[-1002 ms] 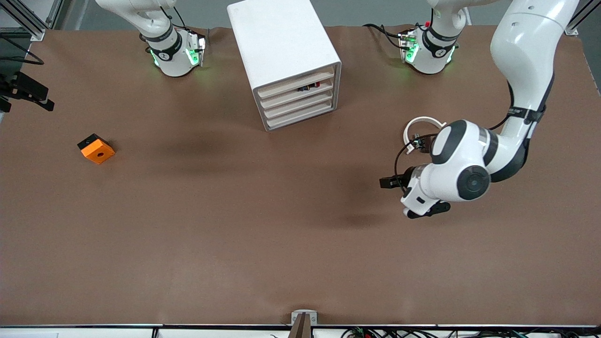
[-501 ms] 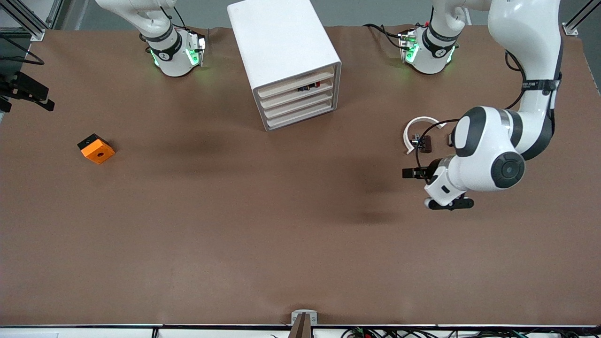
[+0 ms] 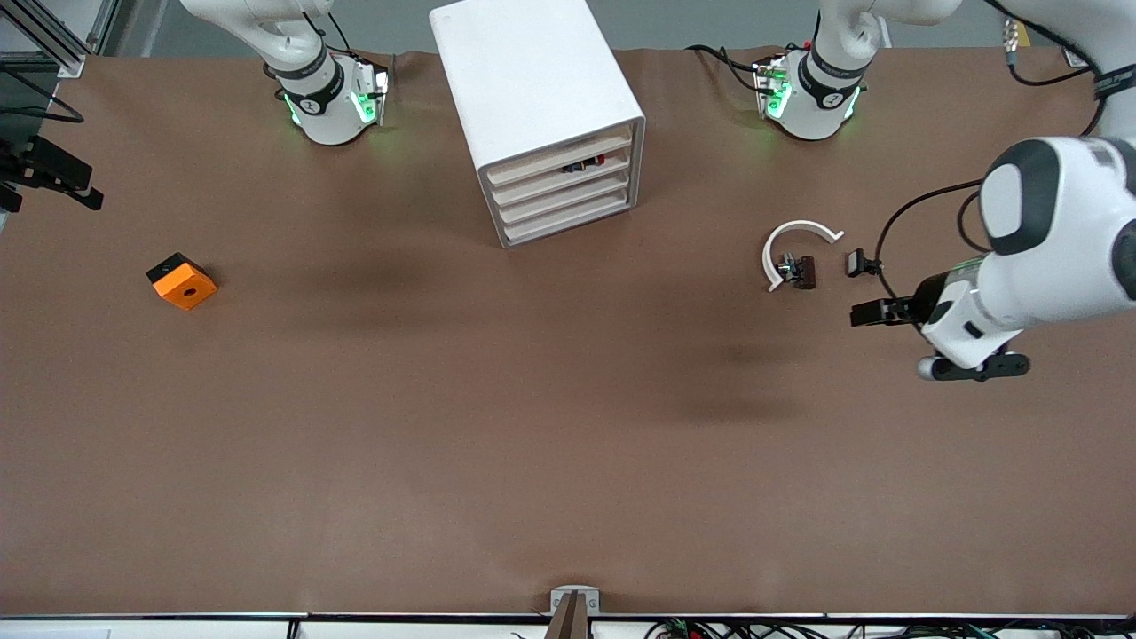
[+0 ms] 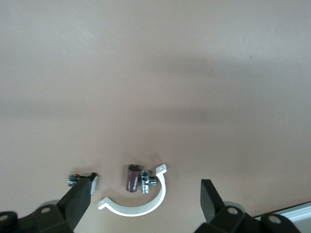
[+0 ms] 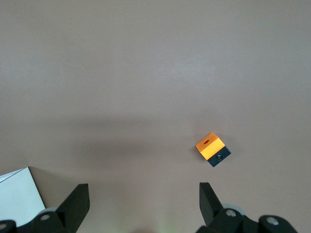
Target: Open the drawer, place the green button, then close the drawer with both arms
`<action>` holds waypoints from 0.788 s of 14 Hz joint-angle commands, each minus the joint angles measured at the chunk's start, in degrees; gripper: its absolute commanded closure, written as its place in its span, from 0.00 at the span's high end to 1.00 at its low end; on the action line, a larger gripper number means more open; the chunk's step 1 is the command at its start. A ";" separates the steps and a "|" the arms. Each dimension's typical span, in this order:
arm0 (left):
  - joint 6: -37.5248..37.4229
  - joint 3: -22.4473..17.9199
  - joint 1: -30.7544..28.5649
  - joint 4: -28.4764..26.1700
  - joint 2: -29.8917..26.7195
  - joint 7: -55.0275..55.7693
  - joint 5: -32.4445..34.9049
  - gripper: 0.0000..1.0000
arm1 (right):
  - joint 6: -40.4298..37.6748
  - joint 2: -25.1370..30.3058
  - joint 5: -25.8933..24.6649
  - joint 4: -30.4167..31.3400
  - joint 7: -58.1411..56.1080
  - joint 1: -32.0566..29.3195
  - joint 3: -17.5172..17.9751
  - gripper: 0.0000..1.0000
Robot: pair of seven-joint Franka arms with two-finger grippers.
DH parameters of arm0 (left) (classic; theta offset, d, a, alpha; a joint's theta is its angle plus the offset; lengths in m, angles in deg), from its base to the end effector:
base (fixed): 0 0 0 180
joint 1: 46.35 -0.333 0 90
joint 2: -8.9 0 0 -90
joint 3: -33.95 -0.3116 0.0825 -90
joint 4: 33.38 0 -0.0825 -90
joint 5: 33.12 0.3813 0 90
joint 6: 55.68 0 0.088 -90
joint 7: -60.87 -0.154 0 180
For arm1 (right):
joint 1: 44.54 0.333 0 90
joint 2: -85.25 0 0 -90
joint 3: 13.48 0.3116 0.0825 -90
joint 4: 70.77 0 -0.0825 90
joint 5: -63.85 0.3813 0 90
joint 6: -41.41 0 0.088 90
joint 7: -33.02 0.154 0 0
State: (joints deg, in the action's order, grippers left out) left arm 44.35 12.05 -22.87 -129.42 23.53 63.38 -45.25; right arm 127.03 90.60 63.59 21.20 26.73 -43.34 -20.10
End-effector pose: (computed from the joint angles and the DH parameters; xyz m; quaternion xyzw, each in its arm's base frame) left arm 0.6006 -0.0584 0.3992 0.9945 0.0334 -0.0843 0.0519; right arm 0.5117 -0.0519 0.5999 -0.9999 -0.0077 0.0087 0.0040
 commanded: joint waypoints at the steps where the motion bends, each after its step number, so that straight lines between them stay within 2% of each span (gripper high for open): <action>1: -0.54 0.02 0.34 -1.08 -3.10 -0.67 3.42 1.00 | 0.24 1.33 -0.79 1.11 -0.04 -0.14 0.20 1.00; 4: 0.51 0.11 0.34 -3.80 -6.96 -1.54 5.71 1.00 | 0.24 1.24 -0.79 1.11 -0.04 -0.05 0.20 1.00; 7: 0.51 0.72 -0.79 -4.16 -8.73 -1.55 6.16 1.00 | 0.24 1.33 -0.79 1.11 -0.04 -0.05 0.20 1.00; 8: 0.51 3.94 -3.50 -4.16 -8.74 -1.55 6.24 1.00 | 0.24 1.33 -0.79 1.11 -0.04 -0.05 0.20 1.00; 11: 1.30 22.20 -21.32 -3.63 -8.74 -1.55 8.35 1.00 | 0.24 1.33 -0.79 1.11 0.05 -0.05 0.20 1.00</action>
State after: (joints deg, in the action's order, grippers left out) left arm 44.43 24.81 -35.01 -131.80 16.03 62.88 -38.49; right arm 127.03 90.61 63.59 21.25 26.73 -43.34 -20.10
